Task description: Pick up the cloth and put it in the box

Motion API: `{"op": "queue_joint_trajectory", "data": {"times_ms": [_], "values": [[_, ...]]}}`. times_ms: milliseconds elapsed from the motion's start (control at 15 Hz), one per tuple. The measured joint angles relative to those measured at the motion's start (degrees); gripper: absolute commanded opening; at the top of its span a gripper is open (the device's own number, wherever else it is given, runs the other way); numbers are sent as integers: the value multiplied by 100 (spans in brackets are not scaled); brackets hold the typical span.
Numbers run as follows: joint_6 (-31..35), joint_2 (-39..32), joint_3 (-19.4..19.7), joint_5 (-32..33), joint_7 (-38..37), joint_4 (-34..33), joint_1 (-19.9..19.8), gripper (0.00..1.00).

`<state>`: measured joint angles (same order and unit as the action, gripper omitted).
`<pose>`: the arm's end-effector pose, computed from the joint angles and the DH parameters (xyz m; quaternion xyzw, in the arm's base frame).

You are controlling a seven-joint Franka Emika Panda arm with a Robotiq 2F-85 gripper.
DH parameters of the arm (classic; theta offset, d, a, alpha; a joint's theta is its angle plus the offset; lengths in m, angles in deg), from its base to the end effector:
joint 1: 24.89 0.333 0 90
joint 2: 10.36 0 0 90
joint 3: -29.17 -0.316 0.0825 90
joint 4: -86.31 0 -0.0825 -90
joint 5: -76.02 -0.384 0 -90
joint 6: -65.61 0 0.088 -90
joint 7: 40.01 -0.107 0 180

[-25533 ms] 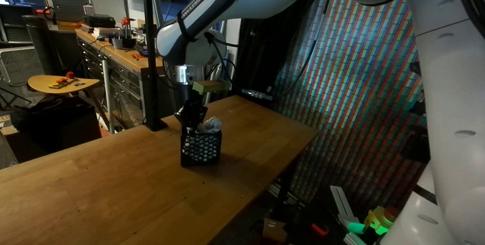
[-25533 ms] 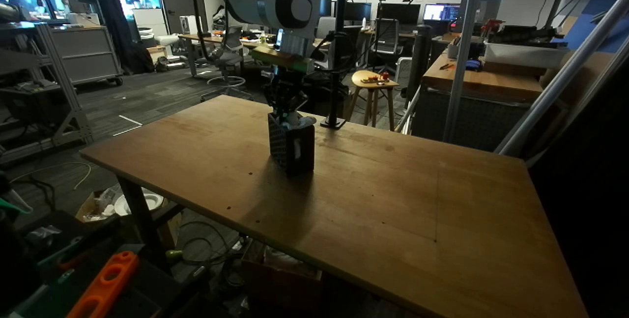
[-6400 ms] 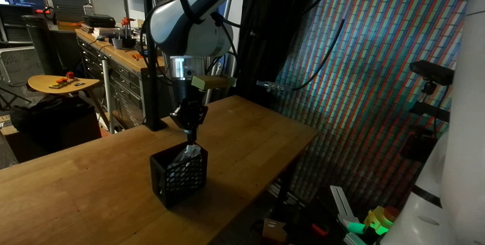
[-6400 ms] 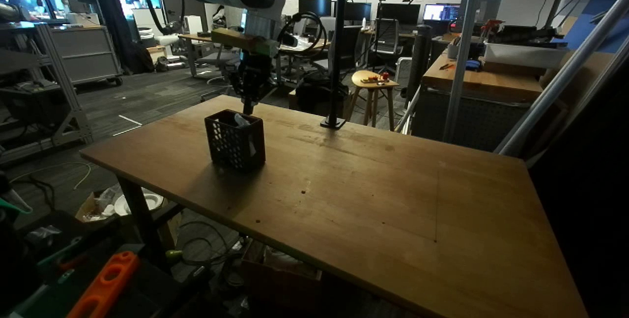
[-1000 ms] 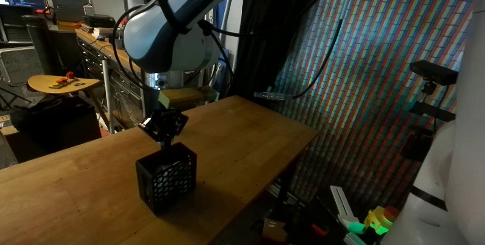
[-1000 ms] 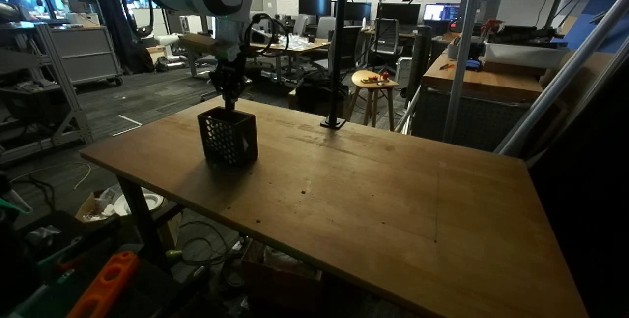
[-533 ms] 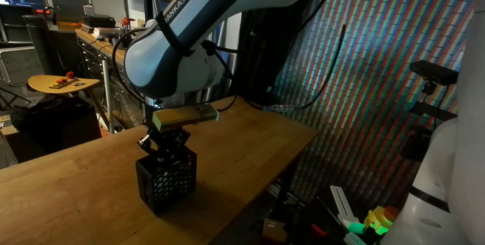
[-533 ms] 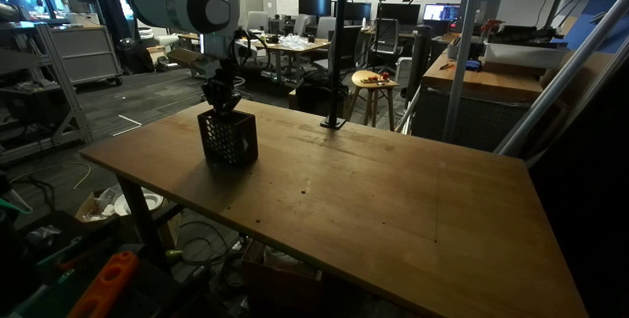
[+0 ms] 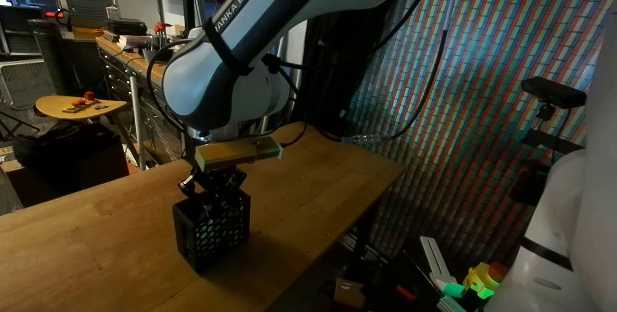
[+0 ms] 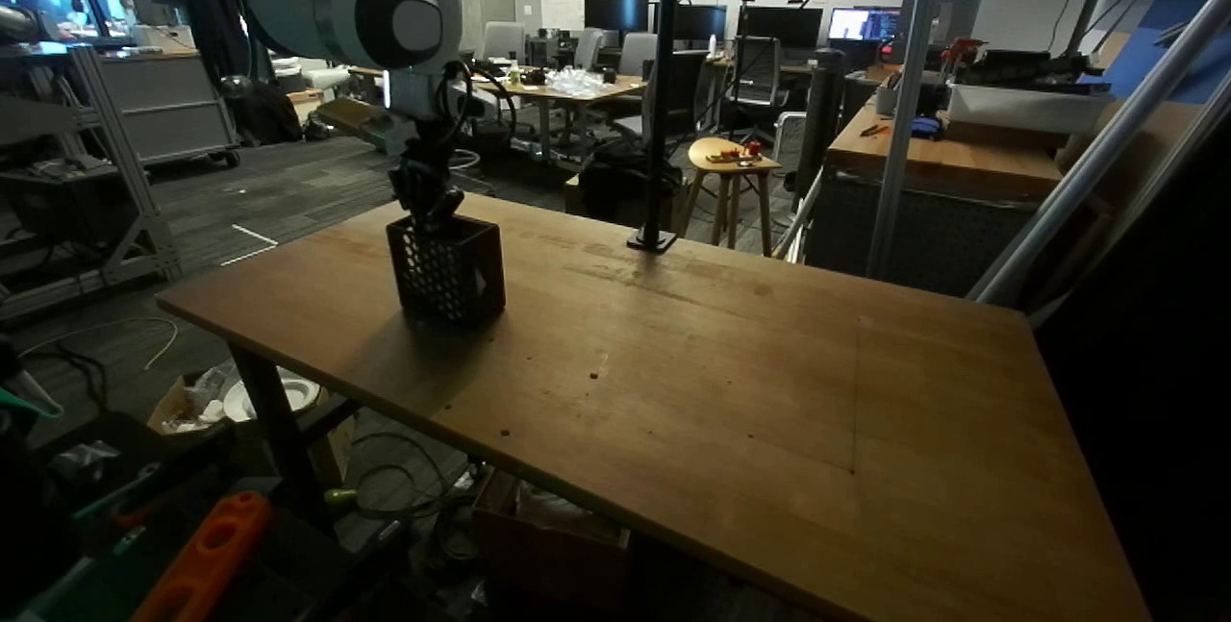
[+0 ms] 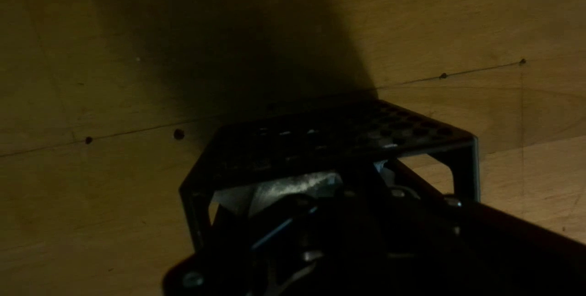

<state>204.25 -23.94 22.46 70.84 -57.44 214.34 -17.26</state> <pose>0.5230 0.1344 0.2605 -0.9968 0.0628 0.0362 0.0341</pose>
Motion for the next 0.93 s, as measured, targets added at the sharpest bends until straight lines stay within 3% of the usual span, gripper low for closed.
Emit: {"op": "queue_joint_trajectory", "data": {"times_ms": [933], "values": [[439, -190, -153, -760, 152, 166, 3, 8]]}}
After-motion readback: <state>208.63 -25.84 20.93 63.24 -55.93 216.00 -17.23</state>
